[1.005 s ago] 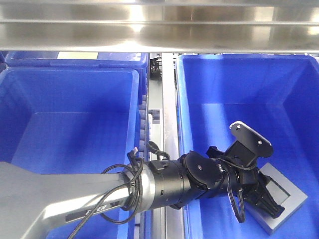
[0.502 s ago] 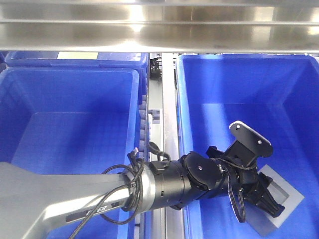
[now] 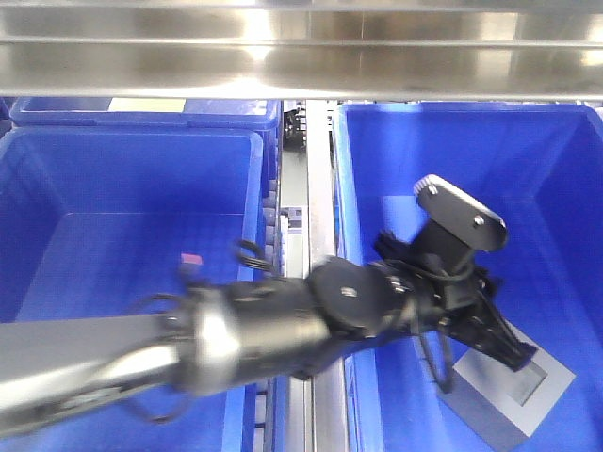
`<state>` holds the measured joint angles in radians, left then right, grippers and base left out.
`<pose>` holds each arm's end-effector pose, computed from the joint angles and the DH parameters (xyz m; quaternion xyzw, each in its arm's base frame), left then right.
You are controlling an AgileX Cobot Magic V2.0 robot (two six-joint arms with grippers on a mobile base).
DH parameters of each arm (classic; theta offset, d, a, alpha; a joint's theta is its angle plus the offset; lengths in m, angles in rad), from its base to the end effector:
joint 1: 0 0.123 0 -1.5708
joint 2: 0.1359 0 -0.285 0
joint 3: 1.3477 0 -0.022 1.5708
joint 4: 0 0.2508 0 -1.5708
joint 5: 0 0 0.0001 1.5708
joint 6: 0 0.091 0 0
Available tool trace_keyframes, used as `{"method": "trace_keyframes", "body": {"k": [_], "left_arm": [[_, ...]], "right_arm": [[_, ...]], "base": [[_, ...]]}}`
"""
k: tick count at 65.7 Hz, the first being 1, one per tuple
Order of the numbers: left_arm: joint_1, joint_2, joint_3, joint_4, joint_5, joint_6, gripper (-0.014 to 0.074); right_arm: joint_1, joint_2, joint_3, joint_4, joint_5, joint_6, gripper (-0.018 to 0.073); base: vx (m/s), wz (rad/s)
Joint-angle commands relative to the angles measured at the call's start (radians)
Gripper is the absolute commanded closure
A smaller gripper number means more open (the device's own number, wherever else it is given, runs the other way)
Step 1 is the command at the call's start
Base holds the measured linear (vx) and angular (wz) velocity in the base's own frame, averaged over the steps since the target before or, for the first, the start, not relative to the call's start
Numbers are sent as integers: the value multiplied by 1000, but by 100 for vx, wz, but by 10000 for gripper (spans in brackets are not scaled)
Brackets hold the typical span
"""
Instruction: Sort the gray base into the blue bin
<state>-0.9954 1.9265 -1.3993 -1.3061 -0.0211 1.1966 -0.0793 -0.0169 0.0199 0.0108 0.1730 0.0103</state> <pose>0.2482 -0.3794 0.2490 0.3563 0.7638 -0.2750 0.4625 0.0555 -0.0042 0.1917 0.0363 0.7369 -0.0190 0.6748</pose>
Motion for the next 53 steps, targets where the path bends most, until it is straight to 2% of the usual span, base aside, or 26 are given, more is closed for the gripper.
{"method": "trace_keyframes", "body": {"k": [1, 34, 53], "left_arm": [[2, -127, 33, 44, -21, 2, 605], [2, -543, 489, 40, -120, -9, 603], [2, -794, 701, 39, -168, -9, 603]], "right_arm": [[-1, 3, 9, -5, -26, -10, 564], [-1, 3, 9, -5, -26, -10, 564], [-1, 3, 9, -5, -26, -10, 564]], "base": [[0, 0], [0, 0], [0, 0]]}}
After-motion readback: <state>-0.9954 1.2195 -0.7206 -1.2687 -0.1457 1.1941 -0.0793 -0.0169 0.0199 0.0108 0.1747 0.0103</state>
